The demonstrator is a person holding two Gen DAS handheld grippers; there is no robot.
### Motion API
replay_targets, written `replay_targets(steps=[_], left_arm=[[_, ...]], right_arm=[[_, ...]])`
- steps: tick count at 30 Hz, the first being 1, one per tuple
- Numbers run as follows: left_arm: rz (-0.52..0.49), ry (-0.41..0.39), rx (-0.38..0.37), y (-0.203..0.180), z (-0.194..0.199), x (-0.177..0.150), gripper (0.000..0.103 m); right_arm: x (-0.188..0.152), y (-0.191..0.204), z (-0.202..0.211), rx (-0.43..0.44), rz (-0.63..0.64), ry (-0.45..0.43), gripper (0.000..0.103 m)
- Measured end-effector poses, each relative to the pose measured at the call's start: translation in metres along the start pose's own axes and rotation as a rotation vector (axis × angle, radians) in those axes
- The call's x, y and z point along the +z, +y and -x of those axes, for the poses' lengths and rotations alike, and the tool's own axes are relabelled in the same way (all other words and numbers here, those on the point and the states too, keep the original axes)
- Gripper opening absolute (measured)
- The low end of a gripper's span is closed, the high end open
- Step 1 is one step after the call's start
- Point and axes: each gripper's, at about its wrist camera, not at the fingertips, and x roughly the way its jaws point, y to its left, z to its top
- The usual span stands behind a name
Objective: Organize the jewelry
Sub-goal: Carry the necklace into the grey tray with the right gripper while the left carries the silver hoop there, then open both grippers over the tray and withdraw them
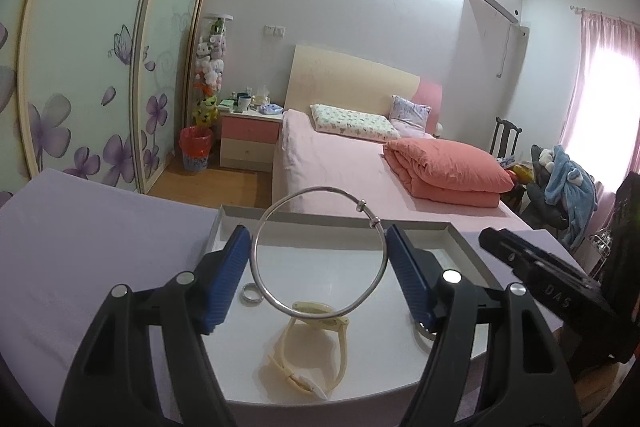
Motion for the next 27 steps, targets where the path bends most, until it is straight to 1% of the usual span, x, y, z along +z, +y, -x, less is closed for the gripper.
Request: replay_targets(steps=[10, 19, 20, 23, 27], left_arm=[[0.007, 0.043, 0.014, 0.003, -0.017, -0.014, 0.069], [0.025, 0.101, 0.029, 0.01, -0.035, -0.023, 0.069], [0.029, 0.103, 0.029, 0.011, -0.036, -0.022, 0.069], [0.03, 0.085, 0.042, 0.013, -0.034, -0.021, 0.076], [0.024, 0.069, 0.051, 0.013, -0.031, -0.02, 0.077]], right_arm=[[0.001, 0.0, -0.006, 0.004, 0.003, 0.012, 0.04], [-0.002, 0.004, -0.009, 0.008, 0.016, 0.02, 0.04], [-0.003, 0.004, -0.008, 0.01, 0.017, 0.022, 0.04], [-0.005, 0.006, -0.008, 0.014, 0.023, 0.026, 0.04], [-0.005, 0.008, -0.009, 0.016, 0.028, 0.027, 0.04]])
